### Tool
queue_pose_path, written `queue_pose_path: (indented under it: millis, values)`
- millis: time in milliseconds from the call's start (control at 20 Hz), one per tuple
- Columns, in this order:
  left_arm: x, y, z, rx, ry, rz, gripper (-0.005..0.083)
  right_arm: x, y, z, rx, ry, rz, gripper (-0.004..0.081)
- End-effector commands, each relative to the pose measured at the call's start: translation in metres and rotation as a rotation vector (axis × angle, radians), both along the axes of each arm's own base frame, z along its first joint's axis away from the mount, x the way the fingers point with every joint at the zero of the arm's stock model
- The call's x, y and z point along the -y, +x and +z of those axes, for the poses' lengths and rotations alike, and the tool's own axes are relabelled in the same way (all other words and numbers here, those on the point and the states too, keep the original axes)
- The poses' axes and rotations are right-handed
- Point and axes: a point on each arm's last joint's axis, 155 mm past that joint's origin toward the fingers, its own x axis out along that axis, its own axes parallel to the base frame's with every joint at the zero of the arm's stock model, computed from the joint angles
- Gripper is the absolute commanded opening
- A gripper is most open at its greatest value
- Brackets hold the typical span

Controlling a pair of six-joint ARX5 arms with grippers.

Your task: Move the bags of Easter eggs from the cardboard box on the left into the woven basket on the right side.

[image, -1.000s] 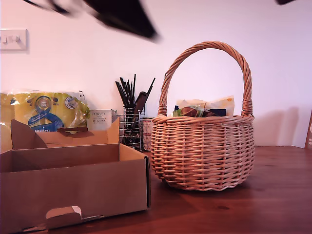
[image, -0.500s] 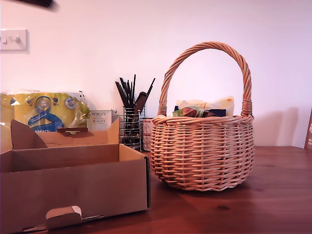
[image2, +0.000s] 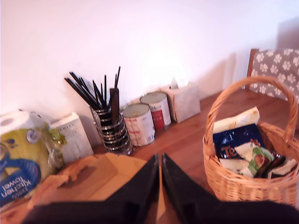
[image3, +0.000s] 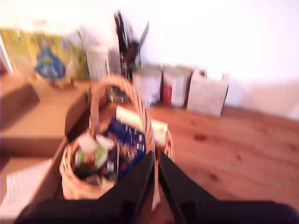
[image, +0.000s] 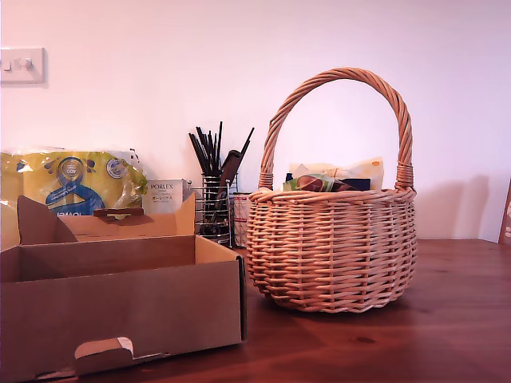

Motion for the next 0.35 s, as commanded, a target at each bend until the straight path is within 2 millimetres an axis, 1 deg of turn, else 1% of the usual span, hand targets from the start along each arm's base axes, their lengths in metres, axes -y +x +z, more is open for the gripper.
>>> queue_pose_path:
  millis: [0, 300]
  values:
    - [0.001, 0.002, -0.008, -0.024, 0.010, 0.001, -0.0019, 0.002, 0.000, -0.002, -0.015, -0.007, -0.005, -0.0013]
    - [0.001, 0.003, -0.034, -0.115, 0.055, 0.001, -0.0019, 0.004, -0.005, -0.020, -0.084, -0.038, -0.005, -0.0013]
